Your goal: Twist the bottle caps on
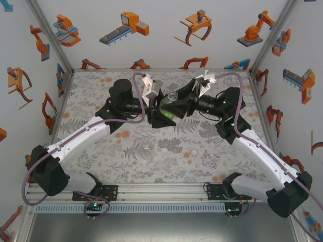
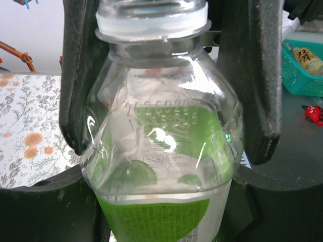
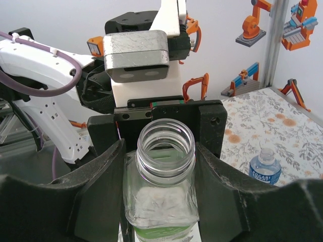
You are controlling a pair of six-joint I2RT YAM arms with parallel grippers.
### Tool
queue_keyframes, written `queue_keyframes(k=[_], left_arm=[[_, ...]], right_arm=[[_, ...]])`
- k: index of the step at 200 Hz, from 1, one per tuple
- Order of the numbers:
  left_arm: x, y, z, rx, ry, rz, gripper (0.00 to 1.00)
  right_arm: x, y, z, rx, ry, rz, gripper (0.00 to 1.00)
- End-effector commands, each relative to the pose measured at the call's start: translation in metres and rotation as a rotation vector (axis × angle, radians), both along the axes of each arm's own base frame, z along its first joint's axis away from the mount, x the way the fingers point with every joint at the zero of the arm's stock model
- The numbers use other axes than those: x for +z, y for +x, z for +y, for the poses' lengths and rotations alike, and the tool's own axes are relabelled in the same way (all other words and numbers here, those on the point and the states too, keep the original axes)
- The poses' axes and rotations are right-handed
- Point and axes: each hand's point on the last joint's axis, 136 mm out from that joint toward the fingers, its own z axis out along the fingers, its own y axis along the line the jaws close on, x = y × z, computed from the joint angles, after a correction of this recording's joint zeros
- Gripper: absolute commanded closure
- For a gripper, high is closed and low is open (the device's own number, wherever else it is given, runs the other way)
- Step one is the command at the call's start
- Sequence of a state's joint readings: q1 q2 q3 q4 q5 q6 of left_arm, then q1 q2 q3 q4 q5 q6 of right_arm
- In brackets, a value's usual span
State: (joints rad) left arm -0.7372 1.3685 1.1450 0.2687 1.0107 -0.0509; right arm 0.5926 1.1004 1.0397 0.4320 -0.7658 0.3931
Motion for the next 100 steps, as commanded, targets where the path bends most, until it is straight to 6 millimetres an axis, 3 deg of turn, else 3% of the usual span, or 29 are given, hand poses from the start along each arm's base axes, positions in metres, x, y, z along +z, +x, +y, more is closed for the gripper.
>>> queue_keyframes(k=[1,42,100], left_arm=[[0.0037,-0.0013,-0.0003,-0.011,-0.004,-0.023,0.39],[0.0007,-0.0018,0.0001,-0.014,-0.003,-0.021,0.36],[0.0028,-0.0038,0.001,-0.022,-0.008,-0.015,0.51]], right_arm=[[0.0131,-0.0083,-0.0031,0.008,0.033,-0.044,0.8],[0.0188,-0.0094,-0.0074,-0.014,0.05,-0.053,0.82],[0.0211,-0.0114,-0.0101,-0.02,0.056,-0.055,0.82]])
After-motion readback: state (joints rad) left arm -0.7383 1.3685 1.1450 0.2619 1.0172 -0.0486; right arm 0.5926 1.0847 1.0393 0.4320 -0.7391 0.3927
